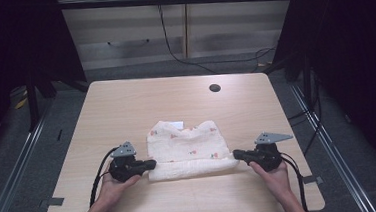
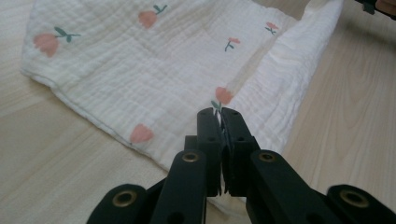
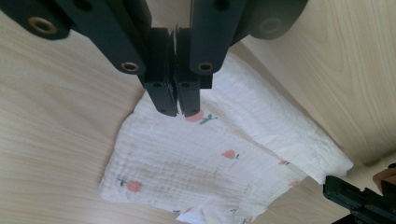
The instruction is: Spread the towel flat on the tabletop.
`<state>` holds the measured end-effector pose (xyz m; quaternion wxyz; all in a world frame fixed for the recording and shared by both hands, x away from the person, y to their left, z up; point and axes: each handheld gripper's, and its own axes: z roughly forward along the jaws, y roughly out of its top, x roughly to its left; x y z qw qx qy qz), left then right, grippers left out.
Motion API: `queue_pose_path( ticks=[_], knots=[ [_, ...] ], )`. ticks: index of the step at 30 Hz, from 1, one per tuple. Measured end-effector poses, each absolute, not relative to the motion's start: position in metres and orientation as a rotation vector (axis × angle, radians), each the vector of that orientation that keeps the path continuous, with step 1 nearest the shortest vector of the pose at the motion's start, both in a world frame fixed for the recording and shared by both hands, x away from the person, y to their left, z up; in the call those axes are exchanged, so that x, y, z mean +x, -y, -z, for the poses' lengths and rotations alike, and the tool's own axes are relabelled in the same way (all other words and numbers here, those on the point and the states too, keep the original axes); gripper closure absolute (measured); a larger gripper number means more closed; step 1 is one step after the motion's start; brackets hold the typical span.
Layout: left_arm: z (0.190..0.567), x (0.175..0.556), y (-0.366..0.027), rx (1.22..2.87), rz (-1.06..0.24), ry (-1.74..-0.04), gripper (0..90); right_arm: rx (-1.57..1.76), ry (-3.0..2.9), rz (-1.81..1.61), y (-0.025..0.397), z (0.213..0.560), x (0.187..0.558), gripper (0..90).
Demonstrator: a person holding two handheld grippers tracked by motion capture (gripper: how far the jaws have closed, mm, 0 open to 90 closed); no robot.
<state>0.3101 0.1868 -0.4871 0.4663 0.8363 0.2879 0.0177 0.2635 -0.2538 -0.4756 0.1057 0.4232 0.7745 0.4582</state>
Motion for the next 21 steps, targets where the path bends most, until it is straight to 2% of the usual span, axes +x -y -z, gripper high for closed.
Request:
queue_pose_path(
  ticks=[5, 14, 21],
  knots=[
    [0.474, 0.311, -0.199, 1.960, -0.057, -0.724, 87.4, 1.231, -2.265, -1.376, 0.253, 0.469, 0.263, 87.6],
    [0.463, 0.309, -0.209, 1.904, -0.088, -0.733, 87.4, 1.171, -2.233, -1.450, 0.251, 0.459, 0.257, 87.5],
    [0.424, 0.316, -0.215, 1.810, -0.155, -0.697, 87.5, 1.113, -2.174, -1.509, 0.250, 0.428, 0.264, 88.1]
  ],
)
